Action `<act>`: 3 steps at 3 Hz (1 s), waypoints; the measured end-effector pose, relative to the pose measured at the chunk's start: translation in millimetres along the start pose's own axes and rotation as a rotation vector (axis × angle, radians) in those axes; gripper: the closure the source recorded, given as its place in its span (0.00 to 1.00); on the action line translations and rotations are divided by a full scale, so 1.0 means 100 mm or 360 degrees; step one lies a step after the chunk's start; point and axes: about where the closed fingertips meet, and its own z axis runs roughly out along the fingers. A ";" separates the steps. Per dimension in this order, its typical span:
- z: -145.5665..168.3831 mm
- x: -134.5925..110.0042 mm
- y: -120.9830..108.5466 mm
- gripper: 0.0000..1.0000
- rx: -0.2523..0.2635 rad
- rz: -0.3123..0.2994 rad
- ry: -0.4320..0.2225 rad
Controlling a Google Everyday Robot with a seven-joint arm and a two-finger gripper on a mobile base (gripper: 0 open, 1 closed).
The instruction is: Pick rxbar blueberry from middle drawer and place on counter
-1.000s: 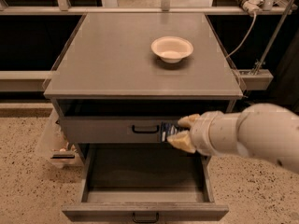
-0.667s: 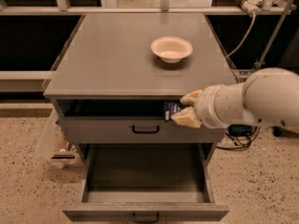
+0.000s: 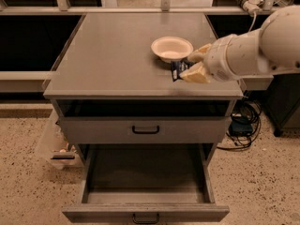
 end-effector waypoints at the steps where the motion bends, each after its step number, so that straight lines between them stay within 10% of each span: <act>1: 0.07 0.10 -0.26 1.00 0.0036 0.0031 -0.0037; 3: 0.12 0.12 -0.28 0.51 0.0030 0.0041 -0.0042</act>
Offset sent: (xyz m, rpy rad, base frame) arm 0.0193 -0.0124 0.0044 0.0212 -0.0196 -0.0106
